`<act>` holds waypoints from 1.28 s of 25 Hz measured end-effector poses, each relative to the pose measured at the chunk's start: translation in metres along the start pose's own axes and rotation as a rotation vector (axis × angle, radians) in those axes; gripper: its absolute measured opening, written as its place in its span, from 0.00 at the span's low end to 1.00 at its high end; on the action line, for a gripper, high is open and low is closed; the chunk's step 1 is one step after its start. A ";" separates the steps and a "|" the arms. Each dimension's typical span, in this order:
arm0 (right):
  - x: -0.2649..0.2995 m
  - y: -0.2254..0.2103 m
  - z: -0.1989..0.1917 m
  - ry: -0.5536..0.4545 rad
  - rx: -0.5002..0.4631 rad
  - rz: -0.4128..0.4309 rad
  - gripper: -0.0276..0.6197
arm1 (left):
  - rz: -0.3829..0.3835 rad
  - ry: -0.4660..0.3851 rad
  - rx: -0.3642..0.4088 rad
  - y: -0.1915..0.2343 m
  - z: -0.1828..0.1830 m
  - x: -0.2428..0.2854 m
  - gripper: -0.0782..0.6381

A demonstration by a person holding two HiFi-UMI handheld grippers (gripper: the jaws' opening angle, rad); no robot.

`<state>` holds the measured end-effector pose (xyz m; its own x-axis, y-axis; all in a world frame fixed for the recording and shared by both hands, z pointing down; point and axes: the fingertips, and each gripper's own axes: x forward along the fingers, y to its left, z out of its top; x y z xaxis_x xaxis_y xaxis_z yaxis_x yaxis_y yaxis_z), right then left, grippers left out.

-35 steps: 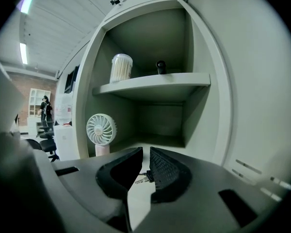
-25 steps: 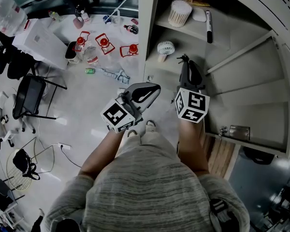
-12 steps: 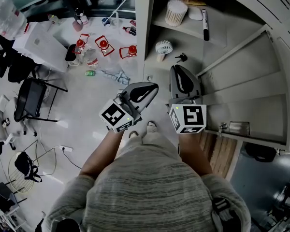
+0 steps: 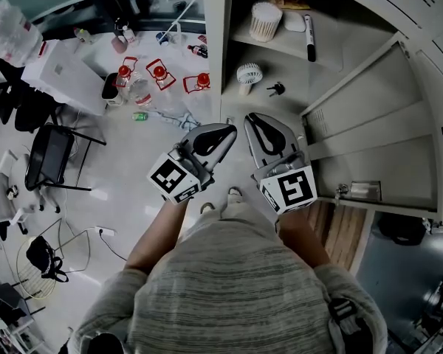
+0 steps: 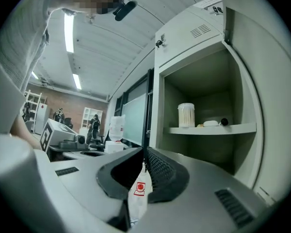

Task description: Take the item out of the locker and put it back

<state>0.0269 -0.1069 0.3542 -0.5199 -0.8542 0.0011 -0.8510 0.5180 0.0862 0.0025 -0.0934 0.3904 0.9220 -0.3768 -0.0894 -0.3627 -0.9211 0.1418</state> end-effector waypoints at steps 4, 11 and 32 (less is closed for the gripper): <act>-0.006 0.002 0.001 -0.005 0.005 0.016 0.10 | 0.002 -0.003 0.010 0.000 0.004 -0.001 0.12; -0.014 0.007 0.003 -0.023 0.047 0.046 0.08 | 0.002 0.006 0.018 -0.002 0.004 -0.001 0.12; -0.015 -0.003 0.000 -0.014 0.052 0.072 0.08 | -0.011 0.024 0.020 -0.007 0.000 0.013 0.12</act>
<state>0.0371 -0.0959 0.3536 -0.5802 -0.8144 -0.0084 -0.8141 0.5797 0.0342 0.0168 -0.0918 0.3880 0.9288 -0.3645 -0.0675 -0.3550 -0.9270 0.1210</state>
